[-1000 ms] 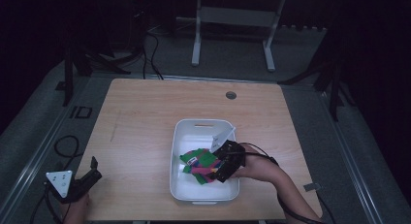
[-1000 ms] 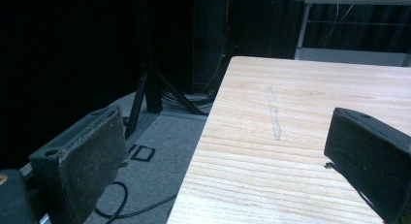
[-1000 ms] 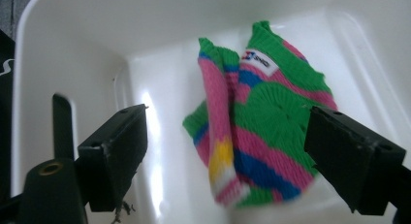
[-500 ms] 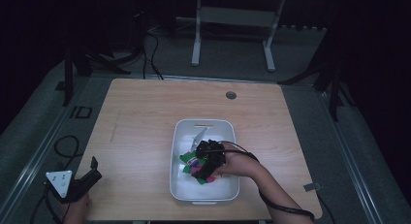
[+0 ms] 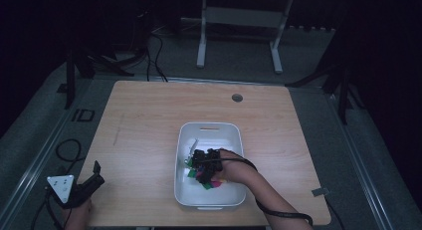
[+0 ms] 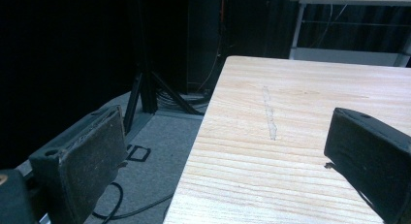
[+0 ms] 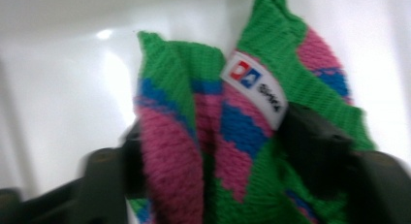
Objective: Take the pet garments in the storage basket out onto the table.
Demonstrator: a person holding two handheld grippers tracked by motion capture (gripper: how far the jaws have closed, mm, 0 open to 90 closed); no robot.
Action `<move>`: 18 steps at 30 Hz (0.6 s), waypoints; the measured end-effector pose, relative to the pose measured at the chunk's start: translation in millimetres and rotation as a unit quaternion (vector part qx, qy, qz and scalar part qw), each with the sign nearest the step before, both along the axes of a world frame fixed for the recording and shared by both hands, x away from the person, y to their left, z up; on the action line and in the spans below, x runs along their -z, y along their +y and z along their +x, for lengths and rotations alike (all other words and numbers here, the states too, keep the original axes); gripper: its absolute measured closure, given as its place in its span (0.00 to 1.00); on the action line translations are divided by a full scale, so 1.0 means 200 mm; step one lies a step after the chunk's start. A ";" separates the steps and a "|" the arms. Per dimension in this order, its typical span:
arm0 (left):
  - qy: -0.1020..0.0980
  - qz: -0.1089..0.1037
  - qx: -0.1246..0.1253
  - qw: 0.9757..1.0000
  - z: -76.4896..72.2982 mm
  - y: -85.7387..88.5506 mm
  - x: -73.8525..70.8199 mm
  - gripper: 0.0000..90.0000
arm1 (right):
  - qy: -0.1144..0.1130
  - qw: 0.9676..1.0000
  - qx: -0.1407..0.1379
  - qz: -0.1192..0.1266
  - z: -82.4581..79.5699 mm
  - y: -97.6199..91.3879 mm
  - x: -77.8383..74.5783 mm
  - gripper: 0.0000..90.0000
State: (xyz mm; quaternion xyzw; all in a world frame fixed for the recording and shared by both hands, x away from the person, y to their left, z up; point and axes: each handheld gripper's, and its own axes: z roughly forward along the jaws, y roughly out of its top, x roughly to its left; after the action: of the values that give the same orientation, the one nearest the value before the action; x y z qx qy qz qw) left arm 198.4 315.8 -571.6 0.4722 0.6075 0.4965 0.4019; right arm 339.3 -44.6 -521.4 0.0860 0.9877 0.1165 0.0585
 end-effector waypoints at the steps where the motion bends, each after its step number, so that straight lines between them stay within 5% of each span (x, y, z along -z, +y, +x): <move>1: 0.000 0.000 0.001 1.000 0.00 0.00 0.00 0.02 | -0.007 1.000 0.003 -0.003 0.00 0.00 0.00 0.54; 6: 0.000 0.001 0.000 1.000 0.00 0.00 0.00 0.02 | -0.030 0.999 0.017 -0.004 0.00 0.01 -0.01 0.78; 9: 0.000 0.000 0.000 1.000 0.00 0.00 0.00 0.02 | -0.029 0.999 0.020 0.006 0.00 -0.01 -0.03 0.80; 18: 0.001 -0.002 0.001 1.000 0.00 0.00 0.00 0.02 | -0.045 0.996 0.026 0.069 -0.01 -0.09 -0.24 0.81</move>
State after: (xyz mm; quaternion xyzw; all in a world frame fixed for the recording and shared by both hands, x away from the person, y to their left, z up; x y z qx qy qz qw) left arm 199.0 316.0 -571.6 0.4721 0.6084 0.4949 0.4025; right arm 336.6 -63.5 -472.4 0.1101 0.9711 0.1869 0.0995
